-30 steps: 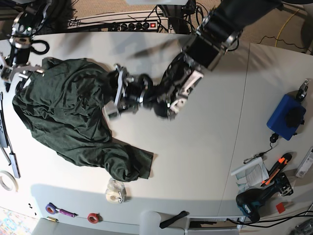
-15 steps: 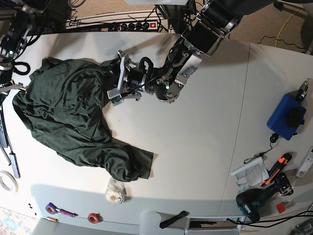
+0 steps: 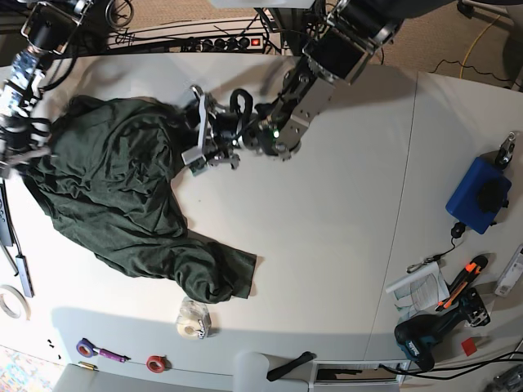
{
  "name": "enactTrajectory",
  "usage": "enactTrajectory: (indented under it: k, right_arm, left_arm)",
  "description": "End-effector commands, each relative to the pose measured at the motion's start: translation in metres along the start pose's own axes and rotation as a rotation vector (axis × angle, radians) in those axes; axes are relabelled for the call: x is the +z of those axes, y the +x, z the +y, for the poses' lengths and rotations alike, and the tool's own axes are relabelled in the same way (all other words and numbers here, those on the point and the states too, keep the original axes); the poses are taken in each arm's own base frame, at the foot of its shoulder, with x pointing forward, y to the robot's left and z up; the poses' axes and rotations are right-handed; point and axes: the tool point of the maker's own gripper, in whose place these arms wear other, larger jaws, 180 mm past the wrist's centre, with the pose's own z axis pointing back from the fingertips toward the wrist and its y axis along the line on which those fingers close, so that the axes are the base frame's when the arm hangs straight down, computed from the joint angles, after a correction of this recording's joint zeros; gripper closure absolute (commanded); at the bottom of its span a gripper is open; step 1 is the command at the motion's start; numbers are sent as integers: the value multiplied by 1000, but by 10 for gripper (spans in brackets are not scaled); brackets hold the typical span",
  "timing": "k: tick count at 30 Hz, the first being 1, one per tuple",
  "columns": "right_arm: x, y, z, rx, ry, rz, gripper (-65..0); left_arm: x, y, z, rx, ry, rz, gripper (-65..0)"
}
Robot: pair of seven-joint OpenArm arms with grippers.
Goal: Layout the t-shirt on the table in an organized manner, then fold the t-shirt properly
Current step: 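Release the shirt and regrasp its bunched middle with the left gripper, then grasp the shirt edge with the right gripper while left holds fabric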
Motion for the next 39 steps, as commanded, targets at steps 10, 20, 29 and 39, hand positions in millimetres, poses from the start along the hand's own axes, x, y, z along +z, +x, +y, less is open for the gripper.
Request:
enactTrajectory:
  k: [10,20,29,39]
  right_arm:
    - [-23,11,37,229,30,26,0]
    - [-24,29,36,154,20,-24,0]
    - [2,130,59,184,51,-278,0]
    - [45,230,64,188,-20,-535,0]
  left_arm:
    - [5,14,8,-51,34,39,0]
    - [64,153,18,-323,228,-101,0]
    - [95,230,37,-488,363,-185,0]
    - [144,314,84,-556,542,-258,0]
